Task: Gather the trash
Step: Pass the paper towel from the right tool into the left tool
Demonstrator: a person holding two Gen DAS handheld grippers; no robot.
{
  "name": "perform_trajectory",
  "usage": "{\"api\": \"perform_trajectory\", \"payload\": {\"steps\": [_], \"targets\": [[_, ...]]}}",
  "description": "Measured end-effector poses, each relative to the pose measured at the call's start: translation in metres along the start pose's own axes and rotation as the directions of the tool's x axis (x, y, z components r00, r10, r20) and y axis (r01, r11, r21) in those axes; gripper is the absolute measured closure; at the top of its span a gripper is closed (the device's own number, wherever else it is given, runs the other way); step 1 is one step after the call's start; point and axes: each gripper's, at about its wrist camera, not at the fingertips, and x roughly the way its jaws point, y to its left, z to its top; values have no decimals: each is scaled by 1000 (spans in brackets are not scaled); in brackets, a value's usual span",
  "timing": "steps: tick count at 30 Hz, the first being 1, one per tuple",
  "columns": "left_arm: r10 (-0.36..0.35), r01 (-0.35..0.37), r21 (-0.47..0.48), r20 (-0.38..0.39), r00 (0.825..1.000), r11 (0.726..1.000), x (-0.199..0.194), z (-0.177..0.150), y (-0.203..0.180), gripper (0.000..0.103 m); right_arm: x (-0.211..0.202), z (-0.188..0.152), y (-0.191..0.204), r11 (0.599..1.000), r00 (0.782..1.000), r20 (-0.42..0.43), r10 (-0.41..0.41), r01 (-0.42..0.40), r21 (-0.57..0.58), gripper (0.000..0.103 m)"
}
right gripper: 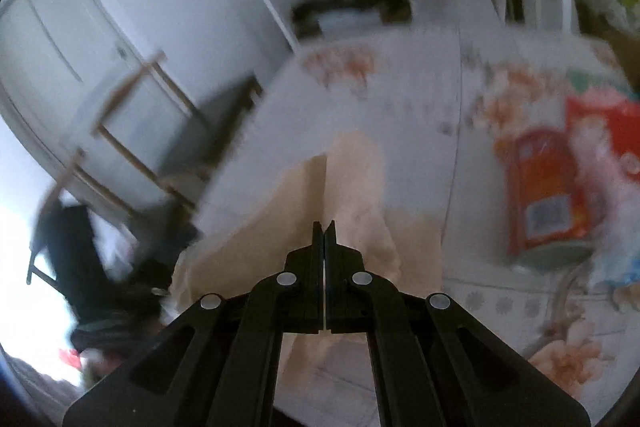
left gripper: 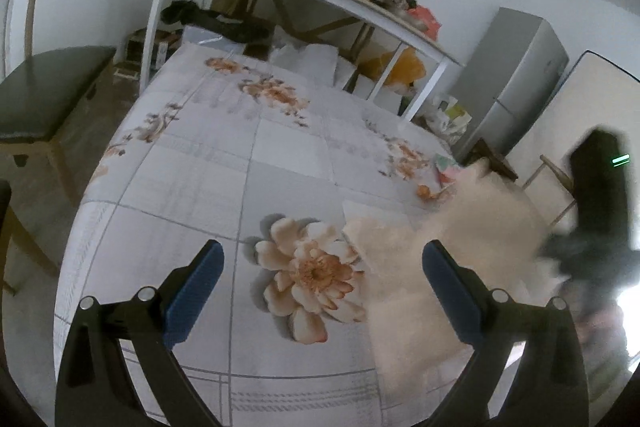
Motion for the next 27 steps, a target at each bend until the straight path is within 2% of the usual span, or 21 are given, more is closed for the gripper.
{"api": "perform_trajectory", "payload": {"steps": [2, 3, 4, 7, 10, 13, 17, 20, 23, 25, 27], "targets": [[-24, 23, 23, 13, 1000, 999, -2, 0, -5, 6, 26, -8, -7, 1000, 995, -98, -16, 17, 11, 98], [-38, 37, 42, 17, 999, 998, -3, -1, -8, 6, 31, -11, -10, 1000, 992, -123, -17, 19, 15, 93], [-50, 49, 58, 18, 999, 997, -3, -1, -12, 6, 33, -14, -11, 999, 991, -133, -27, 29, 14, 80], [-83, 83, 103, 2, 997, 991, -1, -3, -24, 6, 9, -20, -9, 998, 995, -68, -69, 68, -13, 59], [-104, 108, 154, -33, 994, 982, 9, -8, -39, 6, -30, -25, -14, 997, 996, 32, -80, 80, -22, 52], [-82, 99, 208, -88, 993, 973, 27, -13, -57, 6, -72, -37, -24, 994, 986, 132, -104, 105, -6, 43], [-10, 58, 265, -177, 984, 962, 61, -19, -76, 10, -110, -52, -46, 987, 968, 196, -154, 143, 67, 38], [30, 37, 303, -212, 977, 952, 80, -22, -85, 14, -121, -55, -65, 977, 957, 210, -198, 174, 125, 37], [98, -4, 356, -247, 964, 934, 99, -30, -95, 20, -129, -57, -84, 962, 946, 220, -240, 201, 185, 36], [123, -23, 382, -239, 963, 924, 102, -34, -98, 25, -133, -56, -101, 947, 940, 218, -261, 206, 245, 36], [141, -36, 403, -234, 962, 914, 104, -35, -99, 28, -129, -49, -120, 939, 946, 211, -245, 177, 295, 36]]}}
